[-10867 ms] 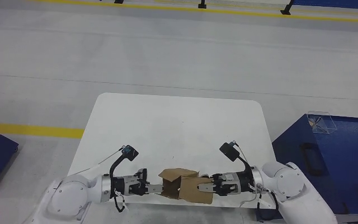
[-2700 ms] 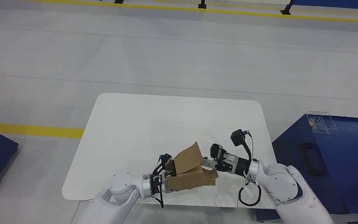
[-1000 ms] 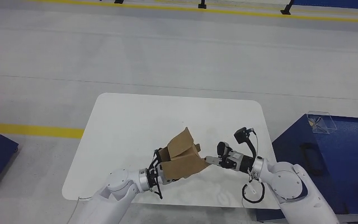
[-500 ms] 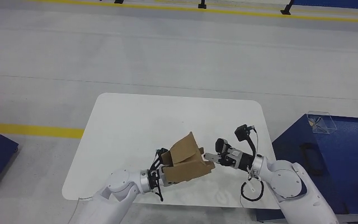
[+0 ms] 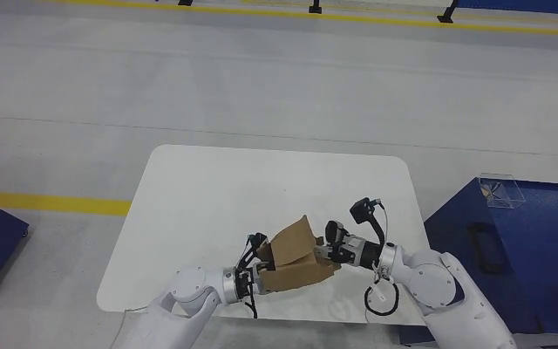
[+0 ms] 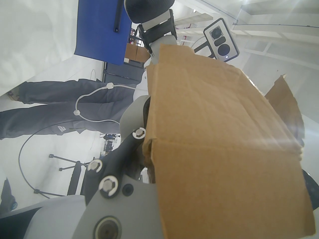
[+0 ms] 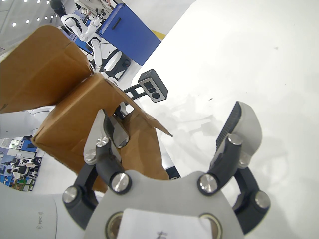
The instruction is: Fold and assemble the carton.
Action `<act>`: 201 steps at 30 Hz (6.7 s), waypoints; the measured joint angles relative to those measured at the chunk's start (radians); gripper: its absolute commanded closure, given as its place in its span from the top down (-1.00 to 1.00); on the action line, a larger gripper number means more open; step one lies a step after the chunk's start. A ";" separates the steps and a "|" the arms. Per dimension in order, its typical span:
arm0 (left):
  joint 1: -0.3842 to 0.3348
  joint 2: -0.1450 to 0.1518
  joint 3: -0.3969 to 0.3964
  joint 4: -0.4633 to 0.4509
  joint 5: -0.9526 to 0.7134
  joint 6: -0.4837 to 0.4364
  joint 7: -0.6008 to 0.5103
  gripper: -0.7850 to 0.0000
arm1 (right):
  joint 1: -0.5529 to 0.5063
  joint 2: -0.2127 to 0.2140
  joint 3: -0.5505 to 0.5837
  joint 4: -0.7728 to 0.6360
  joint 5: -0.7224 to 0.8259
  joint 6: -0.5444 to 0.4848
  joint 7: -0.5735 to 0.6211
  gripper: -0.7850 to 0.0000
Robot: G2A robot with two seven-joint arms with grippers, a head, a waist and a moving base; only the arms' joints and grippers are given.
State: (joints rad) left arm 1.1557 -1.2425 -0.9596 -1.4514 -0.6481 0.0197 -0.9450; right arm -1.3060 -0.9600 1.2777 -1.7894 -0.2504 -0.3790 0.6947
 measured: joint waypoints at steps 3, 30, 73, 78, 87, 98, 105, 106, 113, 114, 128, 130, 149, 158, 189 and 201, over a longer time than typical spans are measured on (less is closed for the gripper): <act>0.001 0.000 -0.004 0.004 -0.002 -0.006 0.000 -1.00 | 0.005 -0.001 -0.003 0.005 0.001 -0.001 0.000 1.00; 0.031 -0.004 -0.065 0.014 -0.081 -0.086 0.081 -1.00 | -0.087 0.022 0.163 -0.042 0.119 -0.024 0.074 1.00; 0.089 -0.008 -0.057 -0.049 0.065 -0.144 0.163 -1.00 | 0.065 -0.031 -0.062 -0.033 -0.656 0.221 -0.306 1.00; 0.090 -0.007 -0.059 -0.054 0.073 -0.133 0.160 -1.00 | 0.088 -0.038 -0.108 -0.030 -0.715 0.195 -0.267 1.00; 0.081 -0.009 -0.066 -0.041 0.039 -0.102 0.159 -1.00 | 0.058 -0.044 -0.117 -0.066 -0.666 0.167 -0.235 1.00; 0.065 -0.016 -0.051 -0.021 0.022 -0.098 0.145 -1.00 | 0.043 -0.056 -0.152 -0.093 -0.688 0.170 -0.218 1.00; 0.070 -0.016 -0.054 -0.020 0.018 -0.100 0.136 -1.00 | 0.041 -0.060 -0.141 -0.103 -0.683 0.176 -0.217 1.00; 0.071 -0.016 -0.055 -0.020 0.017 -0.101 0.136 -1.00 | 0.039 -0.060 -0.135 -0.104 -0.678 0.175 -0.217 1.00; 0.073 -0.017 -0.060 -0.021 0.012 -0.098 0.129 -1.00 | 0.012 -0.052 -0.032 -0.104 -0.583 0.157 -0.208 1.00; 0.073 -0.017 -0.061 -0.022 0.008 -0.097 0.126 -1.00 | 0.006 -0.050 -0.010 -0.099 -0.563 0.154 -0.205 1.00; 0.069 -0.015 -0.082 -0.014 -0.056 -0.084 0.060 -1.00 | -0.062 -0.039 0.070 0.045 -0.142 0.034 0.062 1.00; 0.065 -0.016 -0.078 -0.013 -0.053 -0.080 0.062 -1.00 | -0.058 -0.041 0.062 0.048 -0.085 0.017 0.079 1.00; 0.049 -0.020 -0.054 0.002 -0.009 -0.069 0.046 -1.00 | -0.047 -0.033 0.114 0.023 0.053 -0.038 0.068 1.00; 0.044 -0.021 -0.045 0.001 0.008 -0.072 0.047 -1.00 | -0.031 -0.033 0.098 0.018 0.044 -0.018 0.073 1.00; 0.034 -0.027 -0.030 0.004 0.030 -0.071 0.066 -1.00 | -0.009 -0.031 0.063 0.011 -0.001 0.005 0.073 1.00; 0.035 -0.028 -0.030 0.004 0.030 -0.075 0.069 -1.00 | 0.002 -0.030 0.047 0.019 -0.012 0.017 0.079 1.00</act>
State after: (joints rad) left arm 1.1910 -1.2705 -0.9892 -1.4470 -0.6179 -0.0550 -0.8760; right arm -1.3042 -0.9903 1.3252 -1.7706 -0.2622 -0.3618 0.7739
